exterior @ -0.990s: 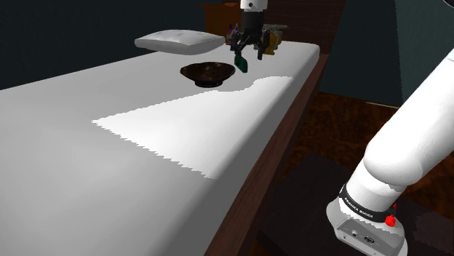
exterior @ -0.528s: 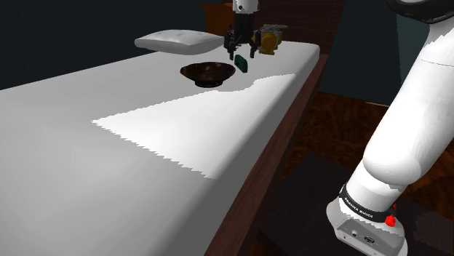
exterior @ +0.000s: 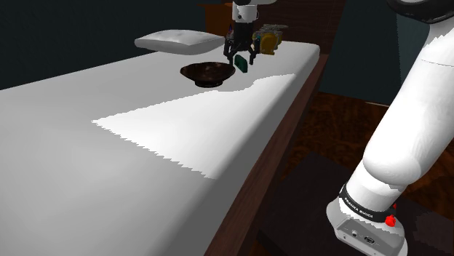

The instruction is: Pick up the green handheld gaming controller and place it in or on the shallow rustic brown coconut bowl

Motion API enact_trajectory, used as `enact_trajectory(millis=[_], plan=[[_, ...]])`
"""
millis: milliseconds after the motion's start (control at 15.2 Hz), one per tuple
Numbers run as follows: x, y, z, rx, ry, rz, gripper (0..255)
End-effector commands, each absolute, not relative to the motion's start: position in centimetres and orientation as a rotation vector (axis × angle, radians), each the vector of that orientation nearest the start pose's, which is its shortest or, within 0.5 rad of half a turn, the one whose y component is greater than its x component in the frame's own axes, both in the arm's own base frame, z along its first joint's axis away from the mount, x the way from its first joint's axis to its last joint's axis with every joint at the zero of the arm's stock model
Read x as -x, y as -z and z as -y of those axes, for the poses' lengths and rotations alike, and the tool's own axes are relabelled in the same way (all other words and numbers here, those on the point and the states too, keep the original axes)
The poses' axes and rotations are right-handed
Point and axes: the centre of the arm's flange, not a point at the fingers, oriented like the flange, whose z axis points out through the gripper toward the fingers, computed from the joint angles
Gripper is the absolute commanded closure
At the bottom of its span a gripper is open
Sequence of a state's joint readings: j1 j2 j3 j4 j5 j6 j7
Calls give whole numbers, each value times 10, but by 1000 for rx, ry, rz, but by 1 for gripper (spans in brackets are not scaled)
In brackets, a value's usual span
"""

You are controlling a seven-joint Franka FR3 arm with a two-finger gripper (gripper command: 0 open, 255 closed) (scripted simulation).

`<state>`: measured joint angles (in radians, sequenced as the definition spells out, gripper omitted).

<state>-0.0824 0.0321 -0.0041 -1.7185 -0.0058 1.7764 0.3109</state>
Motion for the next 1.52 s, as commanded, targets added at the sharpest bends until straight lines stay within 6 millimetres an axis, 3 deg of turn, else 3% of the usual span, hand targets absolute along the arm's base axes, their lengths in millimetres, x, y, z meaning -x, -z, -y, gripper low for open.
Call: enact_trajectory(millis=[0,198,264,858,1452], plan=[[-573,-554,50,3083,42,-619,0],[-573,-554,50,3083,42,-619,0],[-573,-553,50,3083,42,-619,255],[-573,-554,50,3083,42,-619,255],[-573,-601,50,3083,42,-619,255]])
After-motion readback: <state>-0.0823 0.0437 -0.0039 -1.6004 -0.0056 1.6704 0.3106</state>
